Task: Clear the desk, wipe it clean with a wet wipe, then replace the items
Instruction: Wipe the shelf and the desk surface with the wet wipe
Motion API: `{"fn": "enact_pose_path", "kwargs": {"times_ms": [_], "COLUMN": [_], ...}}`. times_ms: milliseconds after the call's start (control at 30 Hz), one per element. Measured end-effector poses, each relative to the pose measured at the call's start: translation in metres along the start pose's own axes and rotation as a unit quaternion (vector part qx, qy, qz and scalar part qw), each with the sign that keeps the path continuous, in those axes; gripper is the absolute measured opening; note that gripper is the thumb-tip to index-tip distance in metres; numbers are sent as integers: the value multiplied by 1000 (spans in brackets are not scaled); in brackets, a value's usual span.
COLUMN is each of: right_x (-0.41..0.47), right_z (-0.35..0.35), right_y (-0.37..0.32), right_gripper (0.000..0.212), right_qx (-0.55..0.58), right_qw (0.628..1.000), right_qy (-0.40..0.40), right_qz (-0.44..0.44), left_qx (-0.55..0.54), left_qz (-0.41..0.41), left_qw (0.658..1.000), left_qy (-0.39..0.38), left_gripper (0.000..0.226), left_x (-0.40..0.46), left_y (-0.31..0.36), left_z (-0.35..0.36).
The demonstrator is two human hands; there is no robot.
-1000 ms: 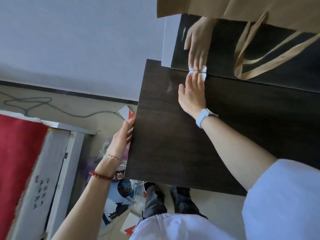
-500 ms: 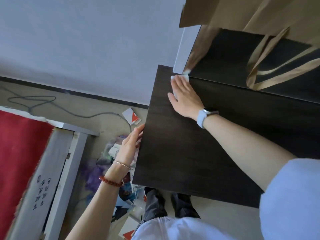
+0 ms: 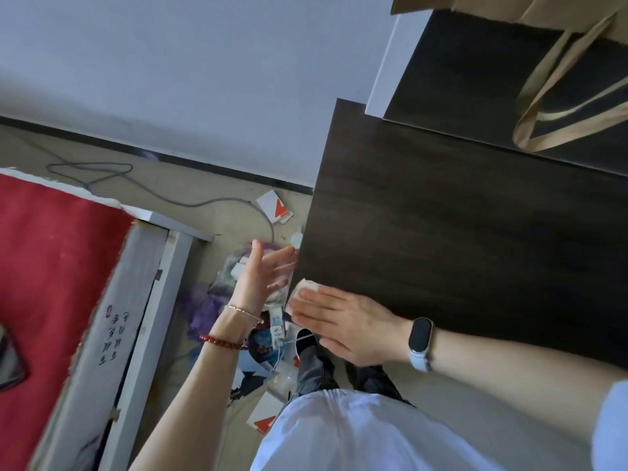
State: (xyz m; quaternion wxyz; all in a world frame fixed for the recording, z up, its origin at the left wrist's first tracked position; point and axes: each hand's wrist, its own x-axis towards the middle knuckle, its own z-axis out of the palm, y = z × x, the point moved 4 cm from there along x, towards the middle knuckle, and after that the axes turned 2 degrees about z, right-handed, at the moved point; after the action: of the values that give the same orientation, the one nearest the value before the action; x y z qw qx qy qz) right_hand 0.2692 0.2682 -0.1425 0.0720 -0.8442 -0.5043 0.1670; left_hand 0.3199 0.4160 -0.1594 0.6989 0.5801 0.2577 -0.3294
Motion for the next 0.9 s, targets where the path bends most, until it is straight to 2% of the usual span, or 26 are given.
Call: {"fn": "enact_pose_path", "kwargs": {"times_ms": [67,167,233,267,367,467,533,600,667,733,800,900], "right_x": [4,29,42,45,29,-9,-41,-80,-124,-169,-207,-220], "right_z": [-6,-30,-32,-26,1,19,24,27,31,35,40,41], "right_y": [16,61,50,33,-32,-39,-31,-22,-6,7,16,20], "right_gripper": [50,51,55,56,55,54,52,48,49,51,54,58], "right_qx": [-14,5,29,30,-22,-40,-26,-16,-3,30,64,114], "right_qw": [1000,981,960,961,984,986,981,969,937,881,797,650], "right_qy": [14,83,99,97,82,80,75,76,87,115,147,202], "right_qz": [0,177,259,256,158,144,176,237,339,458,582,723], "left_qx": [-1,1,-1,-8,-11,23,131,324,481,570,611,629], "left_qz": [2,24,33,38,61,93,143,226,288,298,279,272], "left_qw": [1000,999,999,998,996,989,968,897,808,750,726,710], "left_qy": [5,29,40,46,71,114,162,198,180,157,151,161], "left_gripper": [72,69,69,68,63,52,40,39,52,58,56,54], "left_x": [-7,-13,-18,-18,-27,-33,-37,-43,-45,-41,-34,-31], "left_y": [-6,-10,-14,-15,-16,-14,-11,-7,-9,-16,-21,-23], "left_z": [-1,-3,-5,-7,-11,-6,2,18,41,60,71,73]}}
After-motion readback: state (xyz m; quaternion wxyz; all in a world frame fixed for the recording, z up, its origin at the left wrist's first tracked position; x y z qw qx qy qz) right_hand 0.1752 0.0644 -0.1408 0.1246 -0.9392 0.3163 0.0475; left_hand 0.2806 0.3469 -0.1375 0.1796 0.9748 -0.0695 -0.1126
